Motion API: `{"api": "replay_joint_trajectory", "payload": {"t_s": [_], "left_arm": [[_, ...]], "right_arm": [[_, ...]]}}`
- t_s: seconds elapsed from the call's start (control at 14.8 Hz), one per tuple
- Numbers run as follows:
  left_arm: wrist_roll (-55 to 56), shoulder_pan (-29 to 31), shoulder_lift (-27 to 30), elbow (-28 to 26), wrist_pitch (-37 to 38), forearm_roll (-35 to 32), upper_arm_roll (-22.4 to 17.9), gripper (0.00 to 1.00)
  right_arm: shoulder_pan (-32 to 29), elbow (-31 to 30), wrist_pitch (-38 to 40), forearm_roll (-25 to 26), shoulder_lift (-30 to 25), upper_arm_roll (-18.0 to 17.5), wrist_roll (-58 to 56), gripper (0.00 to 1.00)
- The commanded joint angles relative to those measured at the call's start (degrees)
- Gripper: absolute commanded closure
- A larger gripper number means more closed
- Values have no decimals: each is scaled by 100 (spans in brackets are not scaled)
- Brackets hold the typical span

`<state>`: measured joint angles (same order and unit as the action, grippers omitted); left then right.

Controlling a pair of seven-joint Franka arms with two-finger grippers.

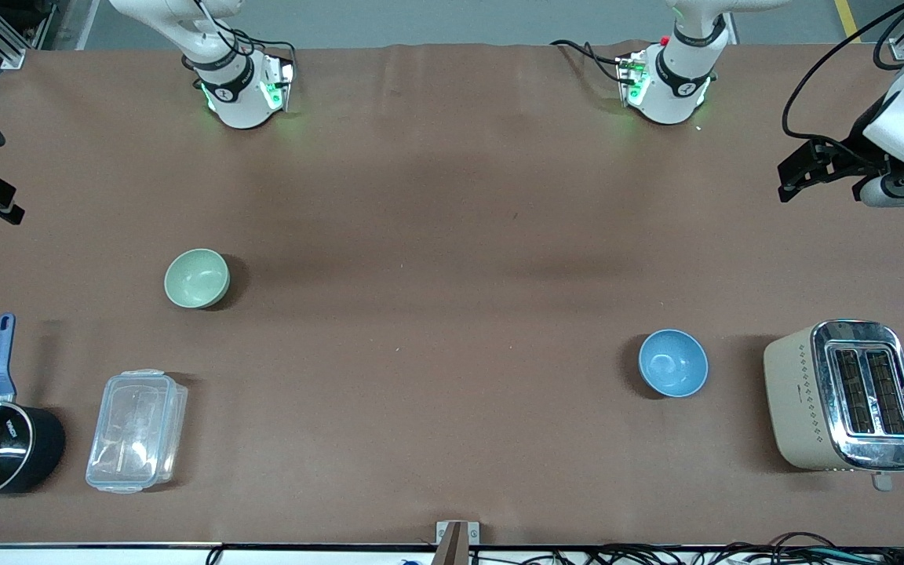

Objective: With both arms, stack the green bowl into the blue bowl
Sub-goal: 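Reach the right gripper to the green bowl while the left gripper reaches the blue bowl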

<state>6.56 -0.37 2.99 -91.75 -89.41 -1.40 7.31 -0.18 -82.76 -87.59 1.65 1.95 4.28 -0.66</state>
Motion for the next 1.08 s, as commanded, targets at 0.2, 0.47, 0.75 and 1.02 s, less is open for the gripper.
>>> {"api": "replay_joint_trajectory", "payload": {"t_s": [0.2, 0.47, 0.75, 1.02], "left_arm": [[-49, 2, -157, 166, 117, -45, -27, 0], [-76, 125, -1000, 395, -294, -124, -27, 0], [-76, 152, -1958, 299, -1138, -124, -27, 0], [-76, 187, -2679, -201, -2587, -124, -36, 0]], "right_arm": [[-8, -162, -47, -51, -133, 3, -57, 0], [1, -424, -65, -51, -229, 3, -66, 0], [-17, -2397, -1028, -33, -931, 20, -136, 0], [-43, -4375, -2888, 11, -1021, 46, -162, 0]]}}
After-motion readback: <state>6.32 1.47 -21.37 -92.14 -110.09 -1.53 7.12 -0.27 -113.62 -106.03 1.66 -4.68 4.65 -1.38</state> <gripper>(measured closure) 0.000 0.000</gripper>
